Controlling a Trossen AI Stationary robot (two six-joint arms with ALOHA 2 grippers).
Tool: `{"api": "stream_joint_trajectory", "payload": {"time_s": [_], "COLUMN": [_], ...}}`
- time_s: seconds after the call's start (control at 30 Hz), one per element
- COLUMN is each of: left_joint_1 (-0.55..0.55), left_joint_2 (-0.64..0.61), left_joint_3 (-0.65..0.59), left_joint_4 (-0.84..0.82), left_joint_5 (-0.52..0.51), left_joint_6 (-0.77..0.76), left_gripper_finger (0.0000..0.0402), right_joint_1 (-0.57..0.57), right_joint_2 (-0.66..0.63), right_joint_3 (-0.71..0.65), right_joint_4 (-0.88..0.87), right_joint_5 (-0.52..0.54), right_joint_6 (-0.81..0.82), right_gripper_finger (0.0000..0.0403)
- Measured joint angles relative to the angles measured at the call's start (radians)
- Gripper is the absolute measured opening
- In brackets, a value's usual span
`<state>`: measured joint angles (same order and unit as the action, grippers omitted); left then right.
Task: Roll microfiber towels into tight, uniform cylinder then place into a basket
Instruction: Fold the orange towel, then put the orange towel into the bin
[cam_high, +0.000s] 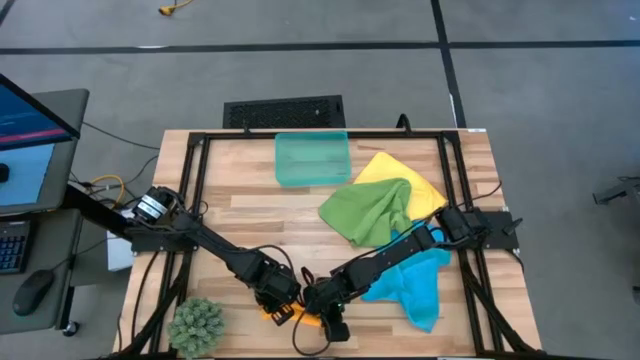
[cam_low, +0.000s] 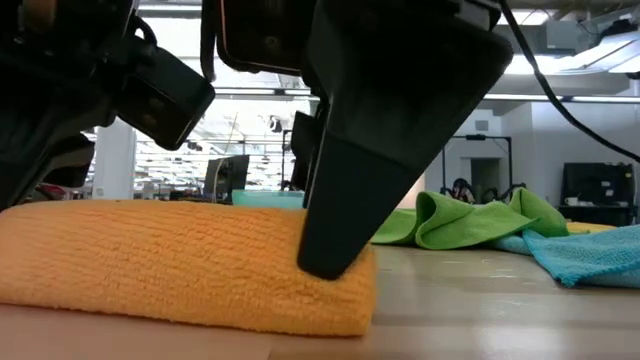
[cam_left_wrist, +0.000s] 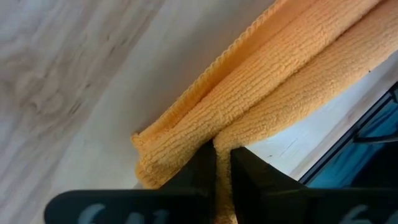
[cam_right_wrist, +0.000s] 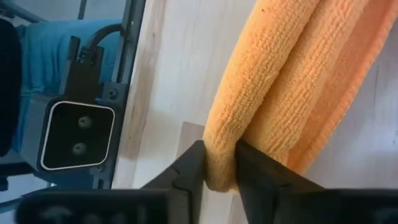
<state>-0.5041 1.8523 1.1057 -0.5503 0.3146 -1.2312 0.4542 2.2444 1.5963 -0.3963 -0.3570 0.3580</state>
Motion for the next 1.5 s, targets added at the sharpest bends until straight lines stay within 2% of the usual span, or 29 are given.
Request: {"api": "stream_joint_trajectory", "payload": {"time_s": [0.17,0.37,0.6,0.8,0.97,1.2,1.33,1.5], "left_joint_1": [0.0,0.0,-0.003,-0.009,-0.013,-0.016,-0.017,-0.016], "left_joint_2": [0.0,0.0,-0.001,-0.001,-0.001,0.0,0.0,0.0], "left_joint_3": [0.0,0.0,-0.002,-0.001,-0.001,0.0,0.0,0.0], "left_joint_4": [-0.003,-0.003,-0.027,-0.026,-0.024,-0.022,-0.024,-0.024], "left_joint_5": [-0.006,-0.025,-0.021,-0.028,-0.033,-0.036,-0.036,-0.037], "left_joint_6": [0.015,0.015,0.017,0.017,0.017,0.022,0.023,0.023], "left_gripper_finger": [0.0018,0.0018,0.0018,0.0018,0.0018,0.0018,0.0018,0.0018], "right_joint_1": [-0.015,-0.012,0.042,0.075,0.109,0.163,0.184,0.202], "right_joint_2": [-0.009,-0.035,-0.096,-0.106,-0.107,-0.222,-0.348,-0.453], "right_joint_3": [0.0,-0.001,-0.013,-0.025,-0.045,-0.217,-0.354,-0.498], "right_joint_4": [-0.026,-0.136,-0.303,-0.332,-0.329,-0.343,-0.238,0.049], "right_joint_5": [-0.022,0.003,0.146,0.184,0.297,0.476,0.538,0.577], "right_joint_6": [0.012,-0.042,-0.105,-0.13,-0.114,0.002,0.069,0.067], "right_gripper_finger": [0.0162,0.0172,0.0158,0.0148,0.014,0.0131,0.0127,0.0126]}}
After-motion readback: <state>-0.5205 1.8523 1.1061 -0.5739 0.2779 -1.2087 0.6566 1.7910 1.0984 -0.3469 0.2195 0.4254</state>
